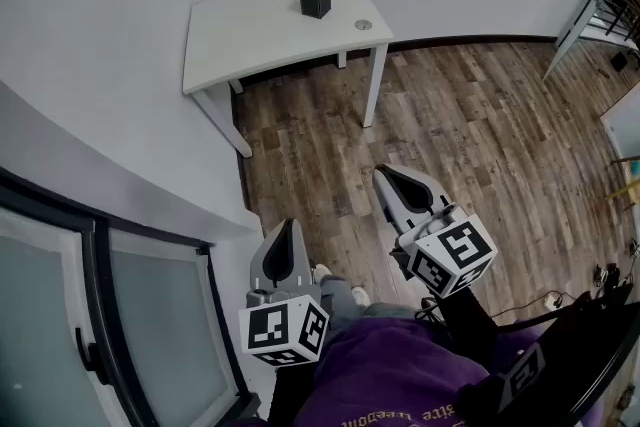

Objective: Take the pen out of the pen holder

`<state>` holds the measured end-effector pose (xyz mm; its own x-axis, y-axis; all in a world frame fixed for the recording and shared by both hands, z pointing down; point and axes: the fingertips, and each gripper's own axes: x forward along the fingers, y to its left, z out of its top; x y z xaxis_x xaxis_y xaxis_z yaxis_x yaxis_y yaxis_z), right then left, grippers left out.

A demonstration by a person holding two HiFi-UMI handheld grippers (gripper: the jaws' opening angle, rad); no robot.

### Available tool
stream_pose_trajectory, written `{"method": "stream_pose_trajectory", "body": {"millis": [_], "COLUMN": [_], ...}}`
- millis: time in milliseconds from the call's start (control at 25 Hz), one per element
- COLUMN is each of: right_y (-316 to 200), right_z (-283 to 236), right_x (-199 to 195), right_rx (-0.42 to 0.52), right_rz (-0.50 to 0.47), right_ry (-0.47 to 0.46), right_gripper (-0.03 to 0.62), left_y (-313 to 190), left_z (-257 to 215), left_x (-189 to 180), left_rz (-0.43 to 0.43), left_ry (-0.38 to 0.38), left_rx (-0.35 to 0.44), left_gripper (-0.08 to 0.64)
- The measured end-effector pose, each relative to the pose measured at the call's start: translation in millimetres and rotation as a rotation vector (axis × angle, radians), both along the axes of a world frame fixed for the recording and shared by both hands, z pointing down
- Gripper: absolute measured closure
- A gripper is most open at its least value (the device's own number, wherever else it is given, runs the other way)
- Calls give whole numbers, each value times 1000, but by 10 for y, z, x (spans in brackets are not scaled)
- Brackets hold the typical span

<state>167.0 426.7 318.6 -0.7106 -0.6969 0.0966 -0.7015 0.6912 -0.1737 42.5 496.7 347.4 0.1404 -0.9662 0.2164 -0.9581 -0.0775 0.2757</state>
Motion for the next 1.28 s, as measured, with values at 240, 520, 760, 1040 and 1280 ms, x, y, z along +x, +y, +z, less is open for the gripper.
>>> {"method": "stream_pose_trajectory", "body": {"millis": [240,520,760,1040,1280], "right_y": [-250,-749,-1197,-1647,-1970], "right_z": [69,85,59,126,193], "right_x": [-154,-450,-725,-1016,-1236], "right_rx": [-7,-2,2,-2,-13], "right_rz": [-9,1,12,36,49], "right_ry": [12,15,33,57,58], "right_gripper": [581,581,581,581,581], "left_y": [-288,-840,-1299,-1750,-2058], "left_z": [70,-3,-45,-24,52], "left_x": [-132,-419,-700,-1014,-1254], "left_rz": [6,25,34,45,51], "left_ry": [2,-3,-4,6,16], "left_rx": [-3,18,30,45,31], "left_gripper": [552,552,552,552,552]}}
